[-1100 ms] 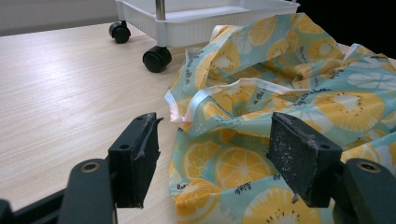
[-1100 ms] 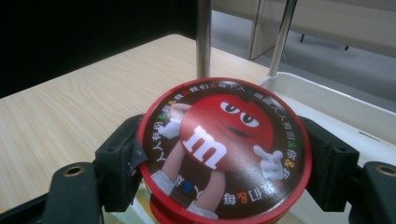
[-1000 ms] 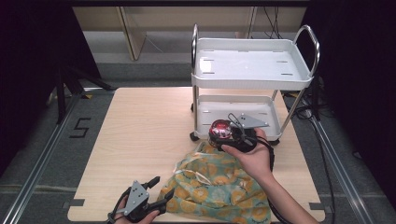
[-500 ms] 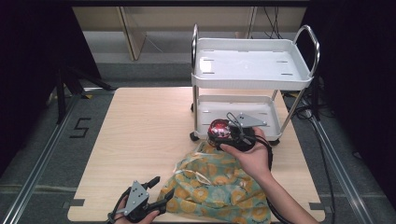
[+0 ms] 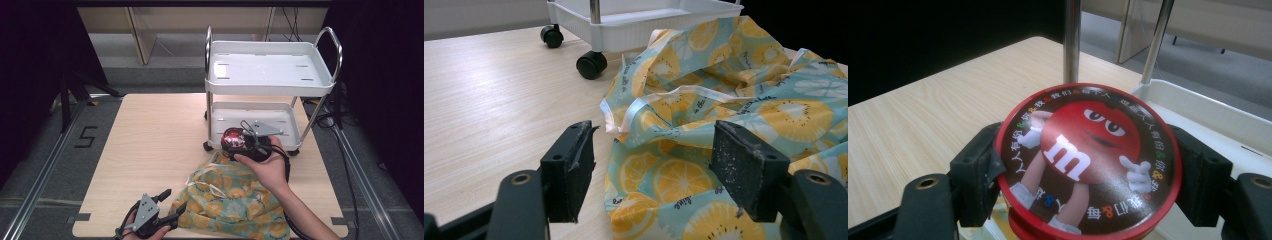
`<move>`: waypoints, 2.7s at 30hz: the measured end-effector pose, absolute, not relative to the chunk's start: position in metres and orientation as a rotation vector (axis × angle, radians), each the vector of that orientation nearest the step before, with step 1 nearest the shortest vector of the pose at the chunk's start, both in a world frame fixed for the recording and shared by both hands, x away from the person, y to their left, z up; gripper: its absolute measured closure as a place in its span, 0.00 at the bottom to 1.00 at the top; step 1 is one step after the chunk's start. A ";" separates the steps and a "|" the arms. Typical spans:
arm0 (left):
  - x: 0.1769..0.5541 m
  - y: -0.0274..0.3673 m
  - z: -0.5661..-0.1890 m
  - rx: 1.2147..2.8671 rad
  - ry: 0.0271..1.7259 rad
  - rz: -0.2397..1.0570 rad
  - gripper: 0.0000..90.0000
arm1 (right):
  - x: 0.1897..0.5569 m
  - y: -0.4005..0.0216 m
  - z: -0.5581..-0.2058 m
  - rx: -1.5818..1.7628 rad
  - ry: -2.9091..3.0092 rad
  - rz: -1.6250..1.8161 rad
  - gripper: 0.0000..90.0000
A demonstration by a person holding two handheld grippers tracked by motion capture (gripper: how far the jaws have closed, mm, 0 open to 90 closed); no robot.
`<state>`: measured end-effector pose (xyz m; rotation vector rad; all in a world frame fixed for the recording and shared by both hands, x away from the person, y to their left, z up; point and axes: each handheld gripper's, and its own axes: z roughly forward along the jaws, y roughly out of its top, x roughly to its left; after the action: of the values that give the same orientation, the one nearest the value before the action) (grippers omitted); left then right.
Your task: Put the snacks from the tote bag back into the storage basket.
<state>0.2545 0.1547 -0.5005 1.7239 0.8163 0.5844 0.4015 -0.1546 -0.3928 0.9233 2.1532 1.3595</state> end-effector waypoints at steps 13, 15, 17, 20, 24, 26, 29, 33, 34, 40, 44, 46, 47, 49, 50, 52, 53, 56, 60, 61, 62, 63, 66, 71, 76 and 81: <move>0.255 0.155 -0.500 1.718 0.807 0.587 0.37 | 0.405 -0.152 -0.394 0.947 2.145 1.375 0.30; 0.255 0.155 -0.500 1.717 0.805 0.586 0.37 | 0.406 -0.152 -0.394 0.952 2.145 1.373 0.30; 0.255 0.155 -0.500 1.716 0.806 0.588 0.37 | 0.406 -0.152 -0.394 0.958 2.156 1.375 0.30; 0.253 0.155 -0.500 1.717 0.830 0.582 0.37 | 0.406 -0.151 -0.394 0.968 2.157 1.369 0.30; 0.252 0.154 -0.500 1.715 0.834 0.581 0.37 | 0.408 -0.150 -0.394 0.954 2.153 1.373 0.30; 0.254 0.154 -0.500 1.700 0.806 0.584 0.37 | 0.410 -0.150 -0.394 0.935 2.155 1.365 0.30; 0.252 0.154 -0.500 1.714 0.833 0.581 0.37 | 0.411 -0.149 -0.394 0.957 2.154 1.384 0.30; 0.253 0.154 -0.500 1.715 0.831 0.581 0.37 | 0.413 -0.149 -0.394 0.934 2.160 1.376 0.30; 0.255 0.154 -0.500 1.700 0.802 0.583 0.37 | 0.413 -0.150 -0.394 0.944 2.159 1.365 0.30; 0.252 0.154 -0.499 1.718 0.821 0.585 0.37 | 0.415 -0.150 -0.393 0.953 2.142 1.352 0.30; 0.252 0.154 -0.499 1.721 0.818 0.588 0.37 | 0.417 -0.150 -0.392 0.948 2.162 1.351 0.30; 0.255 0.153 -0.500 1.698 0.795 0.582 0.37 | 0.418 -0.149 -0.391 0.939 2.161 1.349 0.30; 0.255 0.153 -0.500 1.698 0.796 0.582 0.37 | 0.419 -0.148 -0.390 0.962 2.162 1.352 0.30; 0.255 0.153 -0.500 1.696 0.800 0.579 0.37 | 0.421 -0.148 -0.390 0.935 2.152 1.345 0.30; 0.255 0.153 -0.500 1.697 0.800 0.579 0.37 | 0.421 -0.148 -0.389 0.942 2.167 1.344 0.30; 0.255 0.154 -0.500 1.701 0.788 0.583 0.37 | 0.422 -0.147 -0.389 0.944 2.162 1.343 0.30; 0.254 0.153 -0.500 1.696 0.803 0.578 0.37 | 0.423 -0.148 -0.388 0.932 2.174 1.335 0.30; 0.253 0.154 -0.499 1.715 0.815 0.585 0.37 | 0.423 -0.147 -0.387 0.962 2.169 1.337 0.30; 0.253 0.154 -0.499 1.712 0.817 0.584 0.37 | 0.425 -0.147 -0.389 0.970 2.168 1.337 0.30; 0.253 0.154 -0.499 1.713 0.815 0.586 0.37 | 0.424 -0.147 -0.389 0.986 2.168 1.326 0.30; 0.253 0.154 -0.499 1.714 0.815 0.585 0.37 | 0.426 -0.148 -0.390 0.971 2.161 1.322 0.30; 0.253 0.154 -0.499 1.715 0.817 0.585 0.37 | 0.428 -0.148 -0.390 0.952 2.171 1.329 0.30; 0.253 0.154 -0.499 1.715 0.817 0.585 0.37 | 0.429 -0.147 -0.391 0.974 2.170 1.347 0.30; 0.253 0.154 -0.499 1.717 0.820 0.585 0.37 | 0.430 -0.149 -0.389 0.993 2.170 1.318 0.30; 0.253 0.155 -0.499 1.716 0.817 0.587 0.37 | 0.434 -0.150 -0.387 0.969 2.168 1.303 0.30; 0.253 0.155 -0.499 1.719 0.819 0.586 0.37 | 0.436 -0.149 -0.389 0.961 2.174 1.286 0.30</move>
<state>0.2531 0.1548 -0.4995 1.7186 0.8193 0.5855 0.4365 -0.1492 -0.3887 0.9611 2.1737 1.2858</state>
